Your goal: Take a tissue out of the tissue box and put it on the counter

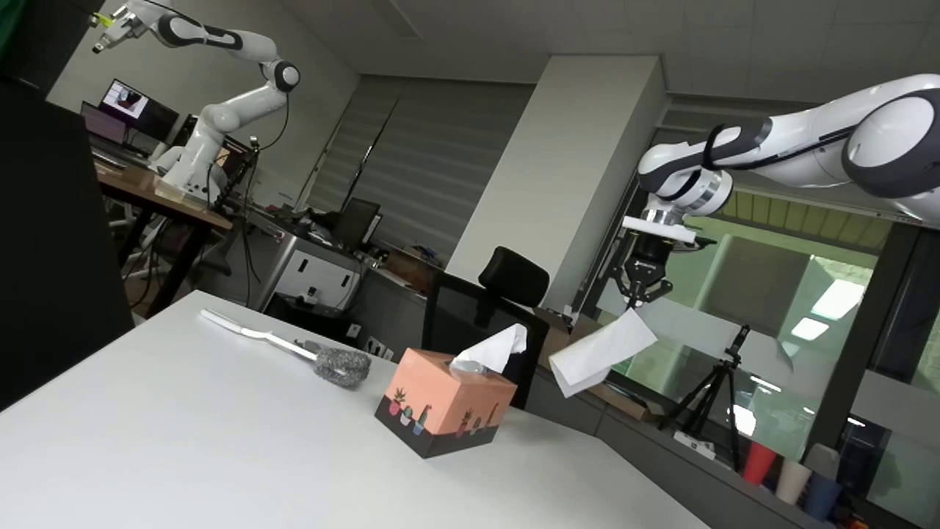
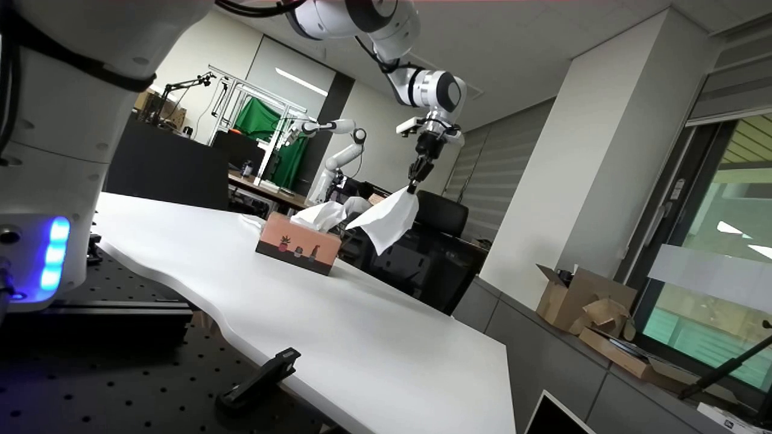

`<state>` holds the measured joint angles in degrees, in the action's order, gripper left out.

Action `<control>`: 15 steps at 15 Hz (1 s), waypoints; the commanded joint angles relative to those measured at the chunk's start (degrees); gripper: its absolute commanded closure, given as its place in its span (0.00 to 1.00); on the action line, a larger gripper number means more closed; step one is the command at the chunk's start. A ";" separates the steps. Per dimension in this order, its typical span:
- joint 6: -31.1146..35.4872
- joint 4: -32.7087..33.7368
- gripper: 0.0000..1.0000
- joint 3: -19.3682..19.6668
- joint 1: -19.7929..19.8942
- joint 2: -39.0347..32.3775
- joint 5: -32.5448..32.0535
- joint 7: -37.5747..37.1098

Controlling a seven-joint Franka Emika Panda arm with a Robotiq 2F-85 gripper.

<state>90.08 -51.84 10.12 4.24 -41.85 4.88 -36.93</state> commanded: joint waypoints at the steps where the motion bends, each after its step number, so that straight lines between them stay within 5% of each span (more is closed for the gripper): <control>1: -6.22 0.64 1.00 2.42 0.34 0.93 -6.45 7.20; 5: -11.68 1.25 1.00 5.00 -0.28 -1.89 -15.80 13.58; 8: -9.60 2.80 1.00 4.91 -0.09 -6.27 -21.86 20.77; 15: -7.54 1.16 0.99 4.11 0.35 -9.63 -22.98 21.62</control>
<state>82.54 -50.67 14.23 4.59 -51.48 -18.10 -15.31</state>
